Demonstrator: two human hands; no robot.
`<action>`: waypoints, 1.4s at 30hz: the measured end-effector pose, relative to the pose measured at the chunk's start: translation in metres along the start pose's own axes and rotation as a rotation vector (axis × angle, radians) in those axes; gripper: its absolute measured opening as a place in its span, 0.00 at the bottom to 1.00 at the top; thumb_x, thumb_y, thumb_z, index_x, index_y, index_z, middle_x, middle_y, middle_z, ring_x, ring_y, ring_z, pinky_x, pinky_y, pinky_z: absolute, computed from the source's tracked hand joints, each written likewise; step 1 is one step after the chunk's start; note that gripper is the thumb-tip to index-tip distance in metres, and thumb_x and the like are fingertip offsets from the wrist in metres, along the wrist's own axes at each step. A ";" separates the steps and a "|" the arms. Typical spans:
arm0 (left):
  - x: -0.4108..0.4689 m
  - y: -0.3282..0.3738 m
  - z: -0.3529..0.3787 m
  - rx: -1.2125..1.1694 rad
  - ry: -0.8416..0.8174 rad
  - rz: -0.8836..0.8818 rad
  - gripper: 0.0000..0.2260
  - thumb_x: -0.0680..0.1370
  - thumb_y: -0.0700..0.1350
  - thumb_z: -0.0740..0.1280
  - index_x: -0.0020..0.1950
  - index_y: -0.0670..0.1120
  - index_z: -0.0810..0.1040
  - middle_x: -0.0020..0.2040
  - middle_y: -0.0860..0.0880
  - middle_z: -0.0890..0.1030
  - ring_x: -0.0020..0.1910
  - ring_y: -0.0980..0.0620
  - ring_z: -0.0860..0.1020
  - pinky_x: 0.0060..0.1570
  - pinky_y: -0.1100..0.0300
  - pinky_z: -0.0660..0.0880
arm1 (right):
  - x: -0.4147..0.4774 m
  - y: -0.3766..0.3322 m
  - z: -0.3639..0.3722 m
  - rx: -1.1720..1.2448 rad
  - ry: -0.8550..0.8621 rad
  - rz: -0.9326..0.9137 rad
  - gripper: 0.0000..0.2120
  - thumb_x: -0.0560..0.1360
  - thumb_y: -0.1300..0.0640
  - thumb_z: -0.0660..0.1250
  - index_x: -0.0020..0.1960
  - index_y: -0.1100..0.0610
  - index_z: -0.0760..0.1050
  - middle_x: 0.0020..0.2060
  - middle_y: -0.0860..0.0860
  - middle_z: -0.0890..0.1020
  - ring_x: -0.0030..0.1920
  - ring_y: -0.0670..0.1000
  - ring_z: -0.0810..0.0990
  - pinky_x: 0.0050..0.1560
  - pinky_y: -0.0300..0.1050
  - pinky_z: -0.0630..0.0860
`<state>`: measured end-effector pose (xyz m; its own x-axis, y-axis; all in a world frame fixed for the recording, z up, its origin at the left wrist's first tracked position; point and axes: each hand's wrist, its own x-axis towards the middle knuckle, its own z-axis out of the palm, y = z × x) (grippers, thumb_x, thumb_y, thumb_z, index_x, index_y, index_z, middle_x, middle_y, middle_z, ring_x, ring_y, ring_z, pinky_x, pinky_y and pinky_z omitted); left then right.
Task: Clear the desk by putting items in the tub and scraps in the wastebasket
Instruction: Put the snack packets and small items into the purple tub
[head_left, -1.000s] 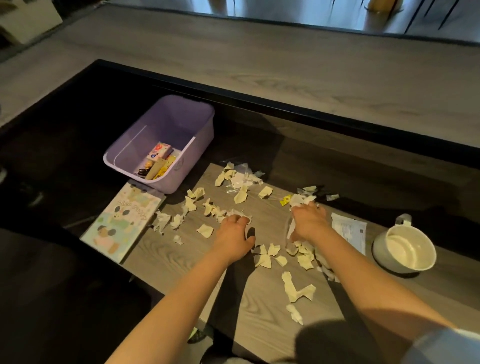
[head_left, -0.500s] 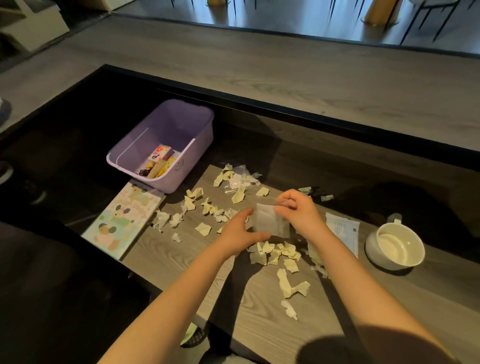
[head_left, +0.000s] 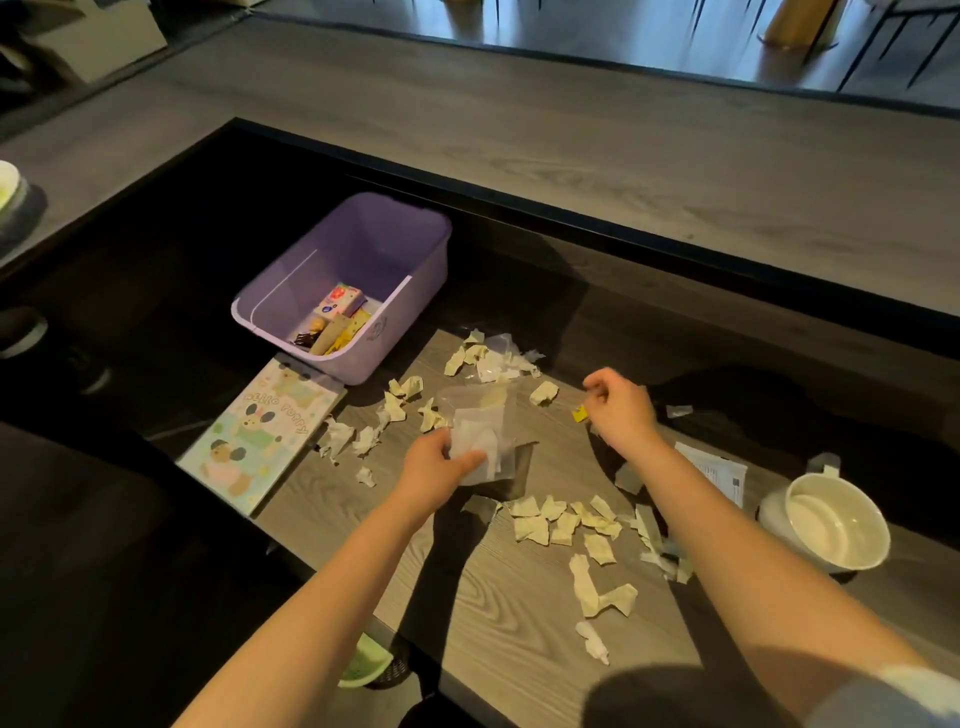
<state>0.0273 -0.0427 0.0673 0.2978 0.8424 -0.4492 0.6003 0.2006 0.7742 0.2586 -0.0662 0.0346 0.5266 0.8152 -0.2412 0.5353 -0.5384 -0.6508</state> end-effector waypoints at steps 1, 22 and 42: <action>0.002 0.000 -0.001 -0.002 0.005 -0.005 0.14 0.76 0.44 0.67 0.60 0.43 0.74 0.54 0.46 0.78 0.54 0.47 0.77 0.50 0.56 0.77 | 0.010 0.002 0.000 -0.141 -0.006 -0.030 0.15 0.78 0.57 0.62 0.65 0.53 0.71 0.56 0.52 0.78 0.55 0.54 0.78 0.51 0.50 0.77; 0.003 -0.008 0.001 -0.082 -0.013 -0.081 0.15 0.76 0.42 0.66 0.63 0.42 0.72 0.58 0.43 0.77 0.58 0.45 0.76 0.58 0.50 0.76 | -0.007 -0.004 0.036 -0.672 -0.421 -0.214 0.05 0.75 0.56 0.65 0.48 0.49 0.77 0.44 0.49 0.77 0.51 0.52 0.73 0.54 0.47 0.68; 0.026 -0.003 -0.110 -0.214 0.082 0.147 0.14 0.78 0.42 0.64 0.64 0.44 0.72 0.56 0.48 0.77 0.52 0.52 0.76 0.43 0.65 0.73 | -0.041 -0.115 0.048 0.279 -0.181 -0.170 0.05 0.77 0.58 0.64 0.44 0.51 0.77 0.40 0.52 0.81 0.43 0.51 0.81 0.51 0.48 0.79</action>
<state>-0.0491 0.0336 0.1024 0.3043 0.9060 -0.2940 0.3820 0.1667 0.9090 0.1438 -0.0275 0.0854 0.3069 0.9260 -0.2198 0.3911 -0.3333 -0.8579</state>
